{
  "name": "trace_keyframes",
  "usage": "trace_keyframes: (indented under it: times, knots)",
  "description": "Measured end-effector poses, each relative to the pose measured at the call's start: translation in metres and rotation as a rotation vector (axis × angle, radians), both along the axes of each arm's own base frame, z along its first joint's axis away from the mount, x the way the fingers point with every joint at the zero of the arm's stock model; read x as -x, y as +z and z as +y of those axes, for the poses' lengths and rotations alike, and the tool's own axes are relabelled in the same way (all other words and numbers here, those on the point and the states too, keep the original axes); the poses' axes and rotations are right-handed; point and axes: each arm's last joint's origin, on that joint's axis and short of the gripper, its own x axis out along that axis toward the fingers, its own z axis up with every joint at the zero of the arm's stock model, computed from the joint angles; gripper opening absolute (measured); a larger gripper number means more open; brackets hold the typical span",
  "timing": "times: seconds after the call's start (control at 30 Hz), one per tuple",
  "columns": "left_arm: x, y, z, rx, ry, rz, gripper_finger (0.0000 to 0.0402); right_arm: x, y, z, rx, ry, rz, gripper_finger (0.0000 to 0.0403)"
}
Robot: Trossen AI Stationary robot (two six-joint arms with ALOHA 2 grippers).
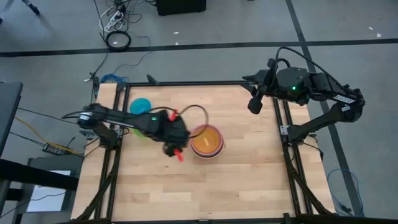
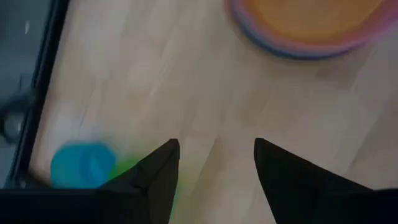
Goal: Nest bowls inside each other
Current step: Stack the light green bowl on top of the yellow bowl
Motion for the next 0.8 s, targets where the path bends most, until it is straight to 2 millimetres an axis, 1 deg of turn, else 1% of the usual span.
trace_keyframes:
  times: [0.03, 0.1, 0.17, 0.23, 0.37, 0.47, 0.57, 0.7, 0.8]
  knots:
    - [0.011, 0.003, 0.0, 0.004, 0.027, 0.0, 0.0213, 0.0, 0.0, 0.0, 0.0, 0.0, 0.002, 0.0103]
    - [0.031, 0.003, -0.001, 0.005, 0.076, 0.017, 0.021, 0.0, 0.0, 0.0, -0.001, 0.0, 0.006, 0.0103]
    - [0.047, -0.002, -0.003, 0.01, 0.117, 0.023, 0.0208, 0.0, -0.001, 0.0, -0.001, 0.002, 0.006, 0.0103]
    - [0.063, -0.013, -0.005, 0.027, 0.15, 0.036, 0.0207, 0.0, -0.001, 0.001, -0.001, 0.004, 0.005, 0.0103]
    - [0.086, -0.044, -0.008, 0.055, 0.209, 0.068, 0.0207, 0.0, -0.001, 0.001, -0.007, 0.016, 0.006, 0.0103]
    - [0.093, -0.064, -0.012, 0.089, 0.218, 0.051, 0.0207, 0.0, -0.001, 0.001, -0.007, 0.02, 0.006, 0.0103]
    - [0.097, -0.079, -0.013, 0.112, 0.207, 0.045, 0.0207, 0.0, -0.001, 0.001, -0.007, 0.019, 0.006, 0.0103]
    - [0.103, -0.098, -0.011, 0.1, 0.208, 0.091, 0.0207, 0.0, -0.001, 0.001, -0.008, 0.019, 0.005, 0.0103]
    - [0.103, -0.111, -0.011, 0.119, 0.186, 0.084, 0.0207, 0.0, 0.0, 0.001, -0.008, 0.019, 0.003, 0.0103]
